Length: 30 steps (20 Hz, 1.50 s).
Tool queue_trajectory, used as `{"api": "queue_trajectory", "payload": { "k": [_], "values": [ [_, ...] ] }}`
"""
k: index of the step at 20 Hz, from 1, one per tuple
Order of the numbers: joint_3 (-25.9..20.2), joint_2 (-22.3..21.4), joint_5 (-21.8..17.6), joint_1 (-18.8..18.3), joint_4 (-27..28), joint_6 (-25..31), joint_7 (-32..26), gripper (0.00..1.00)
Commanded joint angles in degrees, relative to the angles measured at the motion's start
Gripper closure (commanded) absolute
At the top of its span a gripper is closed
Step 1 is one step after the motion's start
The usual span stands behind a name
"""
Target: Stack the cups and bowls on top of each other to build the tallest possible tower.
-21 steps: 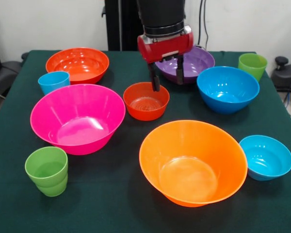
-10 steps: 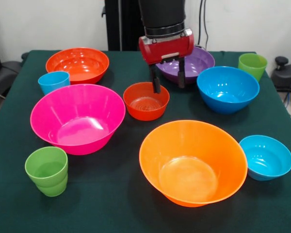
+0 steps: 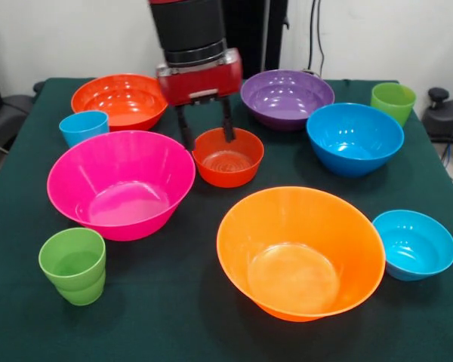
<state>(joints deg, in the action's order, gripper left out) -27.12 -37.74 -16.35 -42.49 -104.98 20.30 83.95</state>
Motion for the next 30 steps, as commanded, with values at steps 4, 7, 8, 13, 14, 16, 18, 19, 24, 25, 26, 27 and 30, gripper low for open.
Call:
{"api": "queue_trajectory", "payload": {
  "k": [4,7,8,13,14,16,18,19,24,25,26,27,30],
  "values": [
    [-5.5,7.1,-8.7,-4.2,7.3,7.6,-12.4,0.0],
    [-4.9,9.0,-12.0,-4.1,7.3,4.3,-10.2,0.0],
    [-4.5,9.2,-13.0,-4.0,7.2,3.4,-9.5,0.0],
    [-2.6,8.7,-16.9,-2.1,5.4,-0.2,-4.4,0.0],
    [-2.5,8.5,-17.4,-1.9,5.1,-0.5,-3.7,0.0],
    [-2.3,8.1,-18.3,-1.5,4.7,-1.1,-2.5,0.0],
    [-2.4,7.8,-19.0,-1.3,4.5,-1.4,-2.0,0.0],
    [-2.3,7.8,-19.3,-1.2,4.4,-1.6,-1.6,0.0],
    [-2.0,8.0,-20.9,-0.8,4.4,-2.9,-0.2,0.0],
    [-2.0,8.1,-21.0,-0.8,4.5,-3.0,-0.1,0.0],
    [-2.1,8.2,-21.1,-0.9,4.4,-3.0,-0.1,0.0],
    [-2.2,8.3,-21.2,-1.0,4.6,-3.0,-0.2,0.0],
    [-2.3,8.4,-21.4,-1.1,4.7,-2.9,-0.5,0.0]
  ]
}}
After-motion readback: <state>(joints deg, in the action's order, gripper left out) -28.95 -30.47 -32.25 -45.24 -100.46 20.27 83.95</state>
